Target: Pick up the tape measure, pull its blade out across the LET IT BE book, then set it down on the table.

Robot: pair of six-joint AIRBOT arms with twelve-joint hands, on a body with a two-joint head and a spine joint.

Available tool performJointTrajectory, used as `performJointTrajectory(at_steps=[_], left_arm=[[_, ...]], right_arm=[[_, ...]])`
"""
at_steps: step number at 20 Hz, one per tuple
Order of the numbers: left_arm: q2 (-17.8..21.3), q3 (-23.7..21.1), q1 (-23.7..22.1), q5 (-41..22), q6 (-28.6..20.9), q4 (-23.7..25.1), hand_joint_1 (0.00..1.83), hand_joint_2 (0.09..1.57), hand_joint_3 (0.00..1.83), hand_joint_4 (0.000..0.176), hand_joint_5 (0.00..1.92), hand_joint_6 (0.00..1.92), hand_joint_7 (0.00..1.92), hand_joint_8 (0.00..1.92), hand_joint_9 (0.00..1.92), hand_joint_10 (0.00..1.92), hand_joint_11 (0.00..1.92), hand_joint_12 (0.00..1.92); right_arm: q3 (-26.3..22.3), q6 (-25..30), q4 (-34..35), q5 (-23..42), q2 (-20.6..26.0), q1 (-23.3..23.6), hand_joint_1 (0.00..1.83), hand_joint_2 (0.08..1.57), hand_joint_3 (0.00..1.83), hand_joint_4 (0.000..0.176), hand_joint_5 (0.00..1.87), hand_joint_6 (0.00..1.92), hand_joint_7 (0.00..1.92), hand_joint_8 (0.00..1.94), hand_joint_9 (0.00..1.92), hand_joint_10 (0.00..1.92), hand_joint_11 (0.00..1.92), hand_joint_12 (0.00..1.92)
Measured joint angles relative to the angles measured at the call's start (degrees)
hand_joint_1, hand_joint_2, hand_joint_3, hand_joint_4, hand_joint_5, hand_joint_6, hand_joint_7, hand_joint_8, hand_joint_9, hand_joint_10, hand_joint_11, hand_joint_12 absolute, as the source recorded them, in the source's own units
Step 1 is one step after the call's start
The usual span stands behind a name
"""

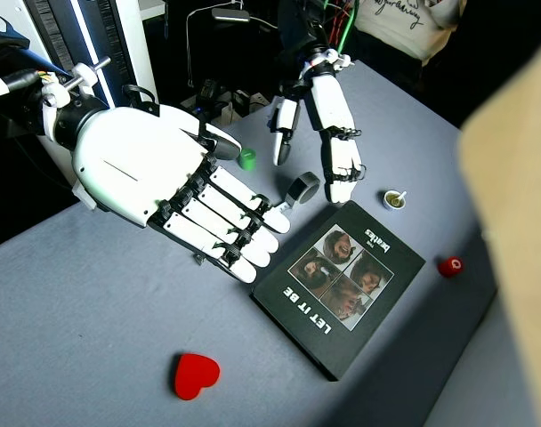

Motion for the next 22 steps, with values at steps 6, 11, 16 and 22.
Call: performJointTrajectory(at_steps=[6, 11, 16, 22], left_arm=[[0.04, 1.07, 2.75, -0.22, -0.63, 0.24, 1.14, 1.01, 0.00, 0.000, 0.20, 0.00, 0.20, 0.00, 0.22, 0.00, 0.00, 0.75], [0.04, 1.77, 3.74, -1.20, -0.55, 0.24, 1.14, 1.01, 0.00, 0.000, 0.22, 0.01, 0.20, 0.00, 0.22, 0.00, 0.00, 0.75], [-0.74, 2.43, 3.85, -1.68, 0.13, 0.09, 1.15, 1.01, 0.00, 0.000, 0.22, 0.01, 0.21, 0.00, 0.22, 0.00, 0.00, 0.75], [-1.66, 2.43, 4.57, -1.44, 1.84, 0.72, 1.13, 1.02, 0.00, 0.000, 0.22, 0.00, 0.21, 0.00, 0.22, 0.00, 0.00, 0.75]], right_arm=[[-0.24, 0.26, -0.46, -0.33, 0.02, 0.13, 0.11, 1.05, 0.00, 0.000, 0.09, 0.00, 0.15, 0.00, 0.11, 0.00, 0.00, 0.43], [-0.24, 0.28, -0.46, -0.31, 0.02, 0.13, 0.11, 1.05, 0.00, 0.000, 0.08, 0.00, 0.16, 0.00, 0.11, 0.00, 0.00, 0.43], [-0.24, 0.35, -0.46, -0.31, 0.02, 0.13, 0.12, 1.05, 0.00, 0.000, 0.09, 0.00, 0.16, 0.00, 0.12, 0.00, 0.00, 0.46], [-0.24, 0.39, -0.46, -0.31, 0.00, 0.13, 0.12, 1.05, 0.00, 0.000, 0.10, 0.01, 0.17, 0.01, 0.12, 0.00, 0.00, 0.43]])
